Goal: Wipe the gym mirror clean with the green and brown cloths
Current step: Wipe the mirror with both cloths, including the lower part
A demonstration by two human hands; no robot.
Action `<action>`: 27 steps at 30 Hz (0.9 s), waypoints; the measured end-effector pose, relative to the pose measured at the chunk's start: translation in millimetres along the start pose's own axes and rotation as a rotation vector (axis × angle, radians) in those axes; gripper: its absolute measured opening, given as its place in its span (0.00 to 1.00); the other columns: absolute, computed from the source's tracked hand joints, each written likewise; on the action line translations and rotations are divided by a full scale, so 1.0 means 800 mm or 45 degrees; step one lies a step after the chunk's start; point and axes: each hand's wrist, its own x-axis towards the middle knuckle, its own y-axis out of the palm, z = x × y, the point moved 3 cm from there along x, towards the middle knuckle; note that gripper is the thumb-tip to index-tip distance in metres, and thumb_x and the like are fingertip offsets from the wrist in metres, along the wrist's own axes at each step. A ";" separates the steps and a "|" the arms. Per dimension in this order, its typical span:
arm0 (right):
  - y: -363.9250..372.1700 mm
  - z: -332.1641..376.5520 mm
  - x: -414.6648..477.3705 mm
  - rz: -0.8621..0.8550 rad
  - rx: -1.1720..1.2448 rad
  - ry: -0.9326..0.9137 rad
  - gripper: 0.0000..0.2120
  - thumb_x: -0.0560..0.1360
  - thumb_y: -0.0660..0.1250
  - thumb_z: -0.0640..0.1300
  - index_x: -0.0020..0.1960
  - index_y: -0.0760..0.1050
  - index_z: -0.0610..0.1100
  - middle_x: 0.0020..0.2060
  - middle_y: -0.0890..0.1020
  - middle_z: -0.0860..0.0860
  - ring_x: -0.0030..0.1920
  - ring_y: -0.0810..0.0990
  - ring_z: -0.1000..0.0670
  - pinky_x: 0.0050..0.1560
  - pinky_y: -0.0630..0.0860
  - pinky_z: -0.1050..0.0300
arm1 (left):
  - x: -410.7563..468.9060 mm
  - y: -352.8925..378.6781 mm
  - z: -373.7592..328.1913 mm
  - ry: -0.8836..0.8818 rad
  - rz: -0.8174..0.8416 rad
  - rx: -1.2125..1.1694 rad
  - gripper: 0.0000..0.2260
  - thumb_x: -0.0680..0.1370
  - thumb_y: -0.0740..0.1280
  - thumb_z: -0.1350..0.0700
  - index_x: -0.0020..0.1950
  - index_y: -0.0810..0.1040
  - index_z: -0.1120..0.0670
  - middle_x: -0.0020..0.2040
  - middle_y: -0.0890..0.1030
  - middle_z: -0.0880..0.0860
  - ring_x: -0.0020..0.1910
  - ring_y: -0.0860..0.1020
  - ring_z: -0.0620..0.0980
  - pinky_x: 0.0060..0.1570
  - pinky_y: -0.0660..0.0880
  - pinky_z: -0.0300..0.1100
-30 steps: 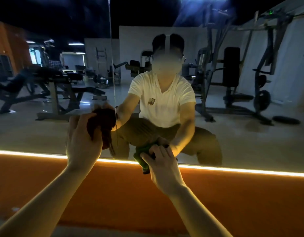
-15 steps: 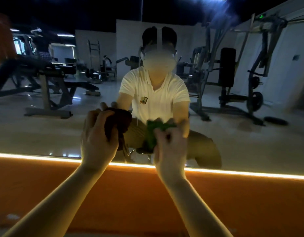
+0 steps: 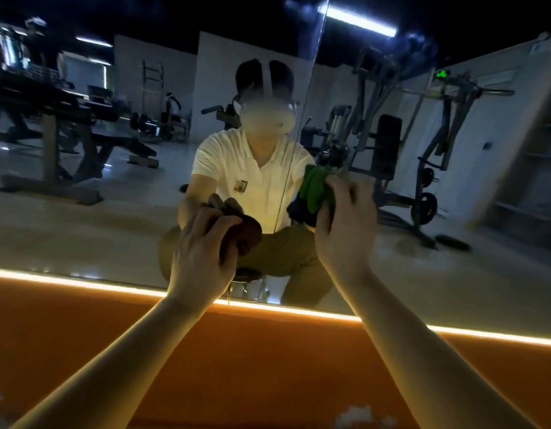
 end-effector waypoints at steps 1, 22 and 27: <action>0.012 0.007 -0.020 0.039 -0.002 -0.028 0.14 0.80 0.63 0.44 0.65 0.74 0.44 0.60 0.74 0.42 0.56 0.76 0.45 0.54 0.76 0.50 | -0.001 -0.001 -0.001 0.009 0.004 0.011 0.15 0.77 0.67 0.57 0.63 0.78 0.58 0.63 0.74 0.57 0.61 0.74 0.54 0.54 0.76 0.46; 0.028 0.038 -0.059 0.110 0.075 -0.103 0.19 0.75 0.72 0.37 0.65 0.74 0.42 0.57 0.74 0.40 0.59 0.77 0.37 0.59 0.78 0.38 | 0.012 -0.083 0.000 -0.279 0.133 0.364 0.19 0.78 0.68 0.60 0.69 0.74 0.52 0.61 0.78 0.51 0.60 0.77 0.51 0.64 0.76 0.57; 0.043 0.059 -0.072 0.162 0.082 -0.236 0.14 0.76 0.68 0.40 0.62 0.78 0.41 0.57 0.78 0.41 0.58 0.77 0.39 0.61 0.75 0.38 | 0.009 -0.114 0.014 -0.227 0.126 0.408 0.13 0.78 0.69 0.58 0.63 0.76 0.52 0.60 0.79 0.50 0.58 0.78 0.50 0.59 0.79 0.56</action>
